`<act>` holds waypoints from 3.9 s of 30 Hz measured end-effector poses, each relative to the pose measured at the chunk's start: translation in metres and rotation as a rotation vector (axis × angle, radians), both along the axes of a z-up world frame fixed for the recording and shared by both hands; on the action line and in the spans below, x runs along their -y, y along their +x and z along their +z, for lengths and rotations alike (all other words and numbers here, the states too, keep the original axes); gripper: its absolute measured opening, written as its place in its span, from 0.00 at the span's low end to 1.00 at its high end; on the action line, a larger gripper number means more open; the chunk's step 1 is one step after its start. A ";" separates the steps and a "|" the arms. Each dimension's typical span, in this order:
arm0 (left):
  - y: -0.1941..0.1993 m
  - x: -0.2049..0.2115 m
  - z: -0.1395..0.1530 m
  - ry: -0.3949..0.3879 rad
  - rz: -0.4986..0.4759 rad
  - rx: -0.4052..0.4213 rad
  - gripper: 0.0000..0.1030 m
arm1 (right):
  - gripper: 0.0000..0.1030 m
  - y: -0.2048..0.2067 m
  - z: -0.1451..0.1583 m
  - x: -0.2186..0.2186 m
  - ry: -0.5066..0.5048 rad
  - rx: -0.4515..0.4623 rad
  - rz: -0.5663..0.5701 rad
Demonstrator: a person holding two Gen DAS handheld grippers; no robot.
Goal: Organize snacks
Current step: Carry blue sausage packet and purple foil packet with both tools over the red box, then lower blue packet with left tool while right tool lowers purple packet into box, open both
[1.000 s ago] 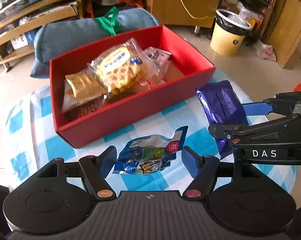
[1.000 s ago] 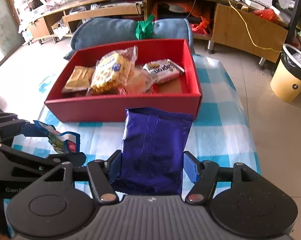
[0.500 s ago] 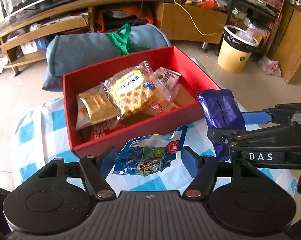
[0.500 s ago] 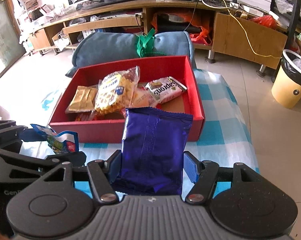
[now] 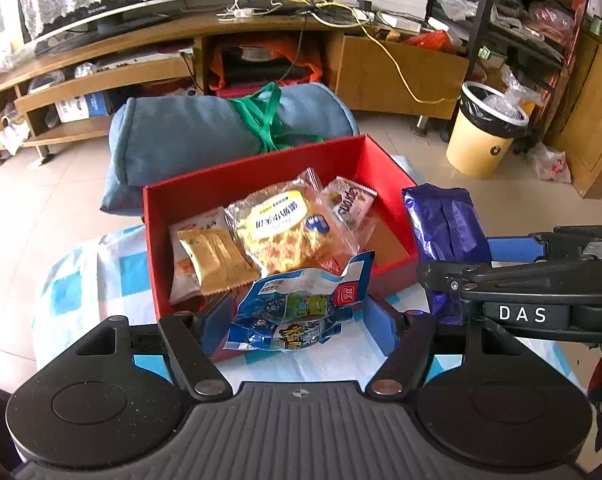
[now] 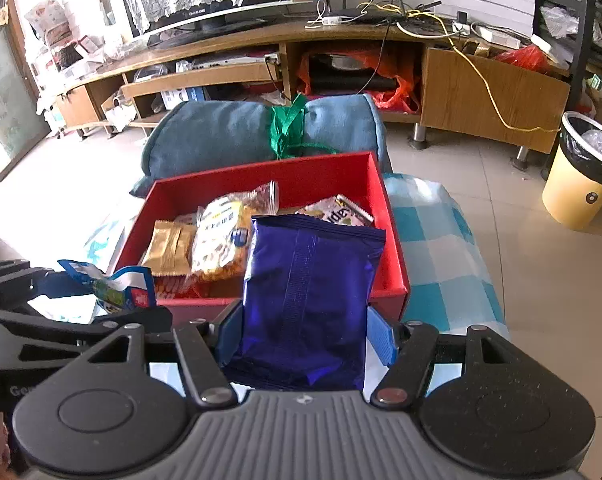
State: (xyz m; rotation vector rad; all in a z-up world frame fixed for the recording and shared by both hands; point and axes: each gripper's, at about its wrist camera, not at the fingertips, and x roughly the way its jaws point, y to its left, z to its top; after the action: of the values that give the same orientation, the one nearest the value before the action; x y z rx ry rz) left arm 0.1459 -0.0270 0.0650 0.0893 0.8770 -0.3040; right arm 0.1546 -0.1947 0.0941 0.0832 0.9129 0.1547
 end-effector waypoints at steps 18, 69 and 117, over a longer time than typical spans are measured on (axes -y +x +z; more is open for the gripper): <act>0.030 -0.002 0.018 -0.029 0.049 0.068 0.74 | 0.61 0.033 0.017 0.002 0.028 0.073 -0.047; 0.086 -0.004 -0.002 -0.005 0.151 0.026 0.74 | 0.61 0.096 -0.006 -0.003 0.007 0.014 -0.076; 0.089 -0.002 -0.041 0.021 0.169 -0.163 0.56 | 0.62 0.109 -0.042 -0.020 -0.056 -0.099 -0.015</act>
State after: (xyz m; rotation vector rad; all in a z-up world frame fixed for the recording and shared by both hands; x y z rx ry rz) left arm 0.2349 -0.0247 0.0235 0.0099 1.0428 -0.1455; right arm 0.2636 -0.1746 0.0520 0.0464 1.0148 0.1122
